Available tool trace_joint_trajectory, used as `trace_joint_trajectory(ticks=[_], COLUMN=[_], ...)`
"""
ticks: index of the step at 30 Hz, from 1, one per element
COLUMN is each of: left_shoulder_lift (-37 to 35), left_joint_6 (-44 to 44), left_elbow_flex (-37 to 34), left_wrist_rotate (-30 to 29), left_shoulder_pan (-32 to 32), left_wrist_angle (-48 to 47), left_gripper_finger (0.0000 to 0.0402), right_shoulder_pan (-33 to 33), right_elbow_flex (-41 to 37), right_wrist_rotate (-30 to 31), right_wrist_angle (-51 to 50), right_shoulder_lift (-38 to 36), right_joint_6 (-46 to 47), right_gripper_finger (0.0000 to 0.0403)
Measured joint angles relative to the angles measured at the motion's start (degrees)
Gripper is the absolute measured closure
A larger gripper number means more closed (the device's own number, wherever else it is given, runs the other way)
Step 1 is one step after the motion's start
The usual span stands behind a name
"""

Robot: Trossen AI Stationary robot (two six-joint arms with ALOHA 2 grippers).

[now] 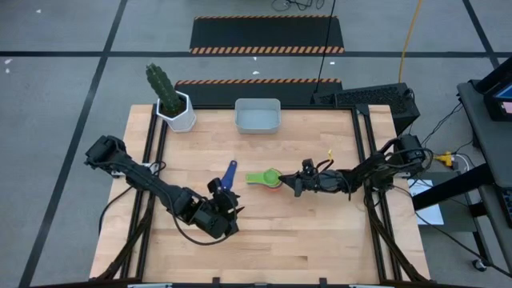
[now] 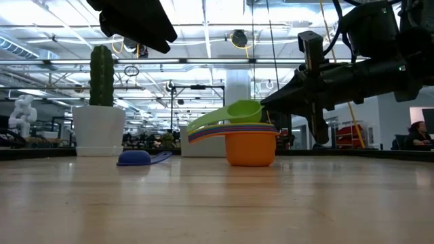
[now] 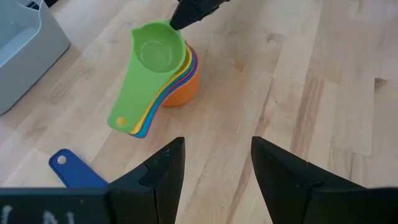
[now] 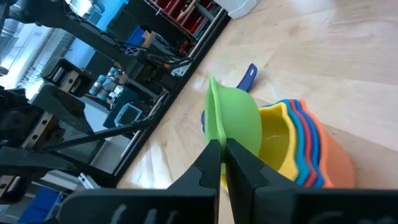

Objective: Nest measuring cups in basket
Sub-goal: Stack the green measuring cup on top of the yellow measuring cup

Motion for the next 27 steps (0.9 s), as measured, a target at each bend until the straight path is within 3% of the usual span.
trace_joint_trajectory(ticks=[9, 27], left_shoulder_lift=[0.0, 0.0], left_joint_6=[-0.1, 0.6], left_elbow_flex=[0.0, 0.0], left_wrist_rotate=[1.1, 1.1], left_shoulder_pan=[0.0, 0.0], left_wrist_angle=[1.1, 2.6], left_gripper_finger=[0.0213, 0.0213], right_shoulder_pan=[-0.3, -0.3], right_elbow_flex=[0.0, 0.0], right_wrist_rotate=[0.3, 2.0], right_wrist_angle=[-1.6, -2.0], right_shoulder_lift=[0.0, 0.0], right_joint_6=[0.6, -1.3], right_gripper_finger=[0.0394, 0.0269])
